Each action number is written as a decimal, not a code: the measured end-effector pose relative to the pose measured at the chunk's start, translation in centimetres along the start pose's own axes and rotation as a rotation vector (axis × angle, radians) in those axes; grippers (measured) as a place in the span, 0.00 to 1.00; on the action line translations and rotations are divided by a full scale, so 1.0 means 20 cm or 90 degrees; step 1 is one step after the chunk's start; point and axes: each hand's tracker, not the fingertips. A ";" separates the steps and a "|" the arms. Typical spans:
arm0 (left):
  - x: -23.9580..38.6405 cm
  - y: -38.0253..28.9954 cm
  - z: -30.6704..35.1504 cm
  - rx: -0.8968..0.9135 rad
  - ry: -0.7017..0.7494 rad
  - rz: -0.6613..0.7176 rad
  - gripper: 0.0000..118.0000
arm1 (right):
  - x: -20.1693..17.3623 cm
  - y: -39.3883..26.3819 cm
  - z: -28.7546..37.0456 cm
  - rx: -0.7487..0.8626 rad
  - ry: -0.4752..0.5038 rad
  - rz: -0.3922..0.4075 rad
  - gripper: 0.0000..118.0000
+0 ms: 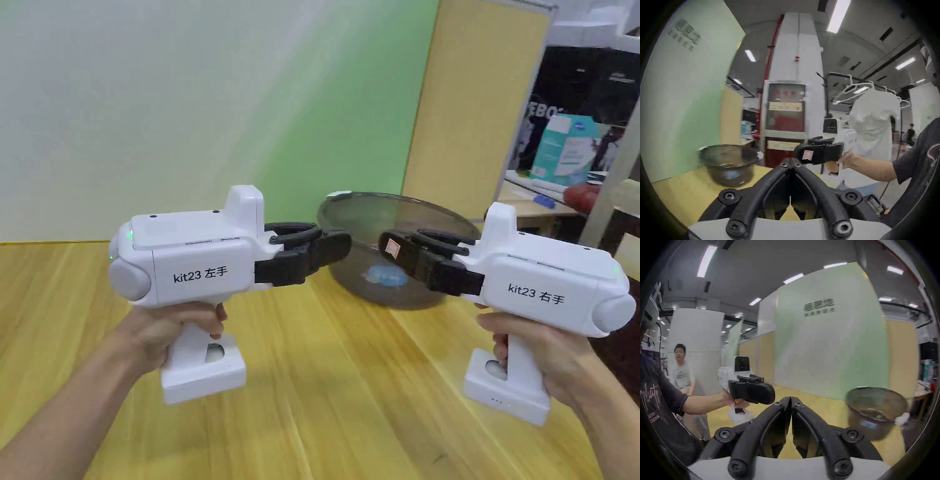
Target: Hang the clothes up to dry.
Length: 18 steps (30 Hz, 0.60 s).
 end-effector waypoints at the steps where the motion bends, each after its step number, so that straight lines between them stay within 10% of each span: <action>1: 0.00 0.00 0.09 0.001 0.029 0.006 0.00 | -0.01 0.00 -0.11 -0.007 0.026 0.009 0.05; 7: 0.01 -0.03 0.55 0.021 0.160 0.007 0.00 | -0.06 -0.04 -0.62 -0.024 0.165 -0.004 0.05; 18: 0.04 -0.09 0.79 0.012 0.233 0.024 0.00 | -0.17 -0.13 -0.93 -0.031 0.217 -0.024 0.05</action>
